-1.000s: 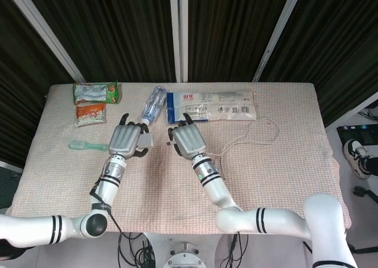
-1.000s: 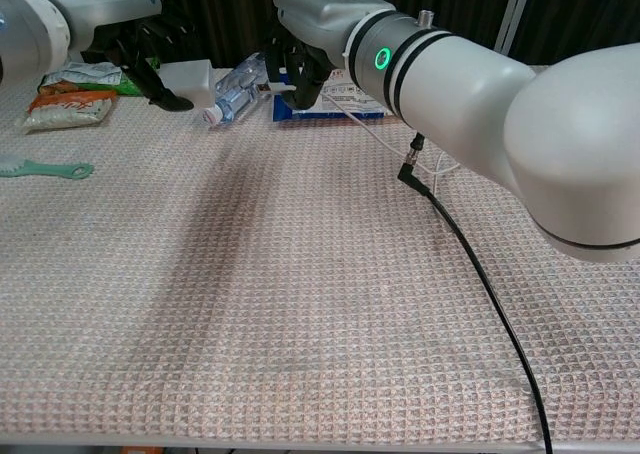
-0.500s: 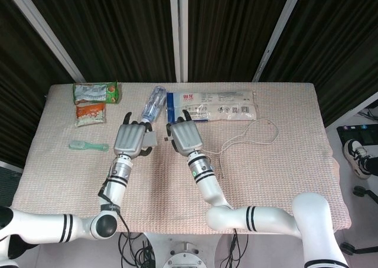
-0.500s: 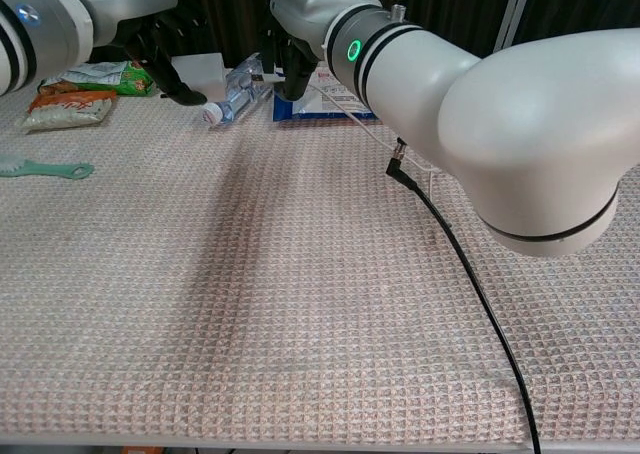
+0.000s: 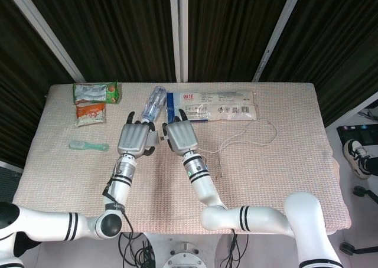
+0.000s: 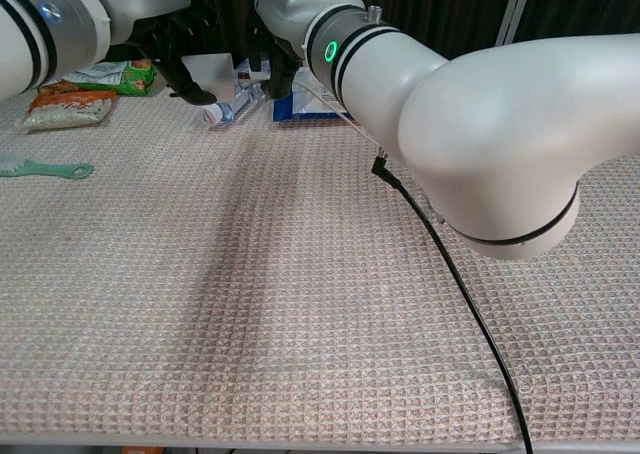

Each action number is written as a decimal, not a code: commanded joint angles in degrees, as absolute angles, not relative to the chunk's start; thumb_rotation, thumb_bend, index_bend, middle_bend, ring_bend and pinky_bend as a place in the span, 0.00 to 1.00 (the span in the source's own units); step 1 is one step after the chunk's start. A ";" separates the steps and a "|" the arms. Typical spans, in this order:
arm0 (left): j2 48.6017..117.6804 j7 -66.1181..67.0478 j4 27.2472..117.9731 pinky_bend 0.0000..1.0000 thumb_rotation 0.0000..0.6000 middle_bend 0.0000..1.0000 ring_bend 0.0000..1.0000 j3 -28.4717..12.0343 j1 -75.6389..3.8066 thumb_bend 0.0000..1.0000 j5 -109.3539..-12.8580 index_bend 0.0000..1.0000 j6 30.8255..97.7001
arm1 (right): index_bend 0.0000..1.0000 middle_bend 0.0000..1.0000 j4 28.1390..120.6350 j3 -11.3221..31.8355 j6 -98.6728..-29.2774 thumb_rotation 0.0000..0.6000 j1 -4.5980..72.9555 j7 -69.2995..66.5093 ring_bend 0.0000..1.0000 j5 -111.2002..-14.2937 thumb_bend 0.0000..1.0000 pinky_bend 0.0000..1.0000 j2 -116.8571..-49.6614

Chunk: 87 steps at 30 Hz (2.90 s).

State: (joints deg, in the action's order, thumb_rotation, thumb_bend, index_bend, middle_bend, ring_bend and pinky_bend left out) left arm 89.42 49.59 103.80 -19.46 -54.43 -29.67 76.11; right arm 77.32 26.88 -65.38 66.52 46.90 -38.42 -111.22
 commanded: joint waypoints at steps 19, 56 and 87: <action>89.87 52.23 103.63 0.05 1.00 0.55 0.33 -19.38 -56.53 0.24 -26.81 0.48 77.27 | 0.63 0.52 73.27 26.91 -64.69 1.00 68.43 46.58 0.28 -37.87 0.38 0.10 -113.16; 90.83 53.72 102.05 0.05 1.00 0.56 0.35 -19.68 -59.05 0.23 -22.35 0.48 76.88 | 0.64 0.52 71.86 27.20 -64.35 1.00 68.84 46.08 0.28 -37.65 0.38 0.10 -114.75; 92.51 55.31 99.56 0.05 1.00 0.56 0.35 -19.21 -60.52 0.23 -20.72 0.48 78.07 | 0.59 0.51 73.83 28.66 -63.58 1.00 68.90 46.25 0.28 -33.78 0.33 0.08 -114.42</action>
State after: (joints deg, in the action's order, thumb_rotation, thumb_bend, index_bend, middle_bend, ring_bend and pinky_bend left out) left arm 92.50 55.32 99.58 -19.23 -60.50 -20.70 78.06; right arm 73.84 28.64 -63.62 68.89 46.29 -33.83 -114.45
